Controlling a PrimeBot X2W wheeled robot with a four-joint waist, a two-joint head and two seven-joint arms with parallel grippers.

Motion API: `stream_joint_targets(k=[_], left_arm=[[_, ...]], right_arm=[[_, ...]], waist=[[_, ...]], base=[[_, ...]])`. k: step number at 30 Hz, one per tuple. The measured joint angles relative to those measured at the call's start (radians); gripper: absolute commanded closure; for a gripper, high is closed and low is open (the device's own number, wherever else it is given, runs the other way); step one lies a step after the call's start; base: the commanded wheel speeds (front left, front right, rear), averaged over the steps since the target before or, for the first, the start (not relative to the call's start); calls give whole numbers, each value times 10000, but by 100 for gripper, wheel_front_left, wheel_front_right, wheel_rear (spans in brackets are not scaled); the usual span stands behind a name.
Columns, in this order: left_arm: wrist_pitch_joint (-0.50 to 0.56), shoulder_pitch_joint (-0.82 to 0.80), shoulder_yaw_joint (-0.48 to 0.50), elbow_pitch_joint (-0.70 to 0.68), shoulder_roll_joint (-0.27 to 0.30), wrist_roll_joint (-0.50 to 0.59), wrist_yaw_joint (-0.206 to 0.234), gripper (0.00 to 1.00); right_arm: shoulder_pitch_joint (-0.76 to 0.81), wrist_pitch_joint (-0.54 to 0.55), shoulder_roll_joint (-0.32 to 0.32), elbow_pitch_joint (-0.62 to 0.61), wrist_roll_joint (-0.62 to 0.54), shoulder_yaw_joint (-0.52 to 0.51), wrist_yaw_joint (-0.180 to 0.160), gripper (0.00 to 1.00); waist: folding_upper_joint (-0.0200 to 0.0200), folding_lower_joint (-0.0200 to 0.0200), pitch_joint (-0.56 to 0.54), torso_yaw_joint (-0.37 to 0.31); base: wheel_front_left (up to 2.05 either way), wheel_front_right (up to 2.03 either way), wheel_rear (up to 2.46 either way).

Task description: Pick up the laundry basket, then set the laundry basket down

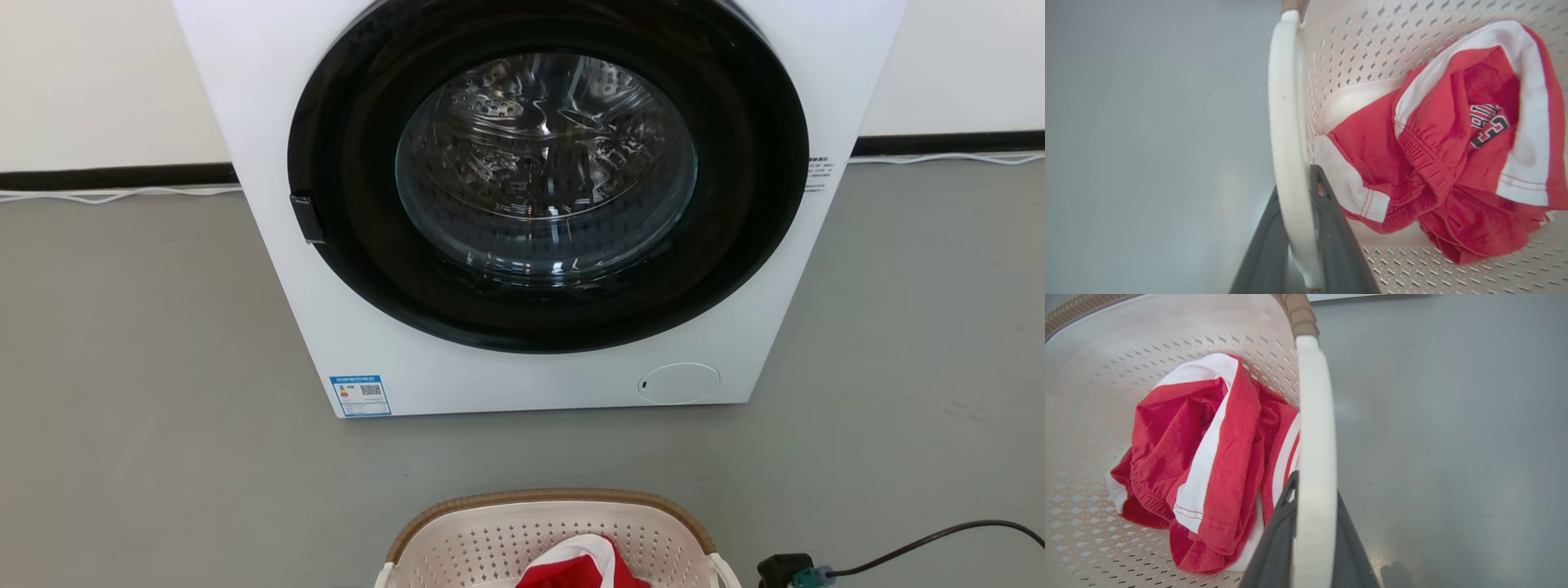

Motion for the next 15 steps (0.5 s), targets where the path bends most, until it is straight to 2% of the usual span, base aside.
stream_joint_targets(k=[9, 15], left_arm=[[-238, -120, -59, 2, 0, -90, 4, 100], [-370, -1031, -71, -12, 8, -90, 46, 100]], right_arm=[[-314, -180, 6, 75, 270, 211, 0, 100], [-1233, -456, -6, 201, 349, 265, 0, 100]], waist=[[0, 0, 486, 52], [0, 0, 1312, 110]], base=[[0, 0, 0], [0, 0, 0]])
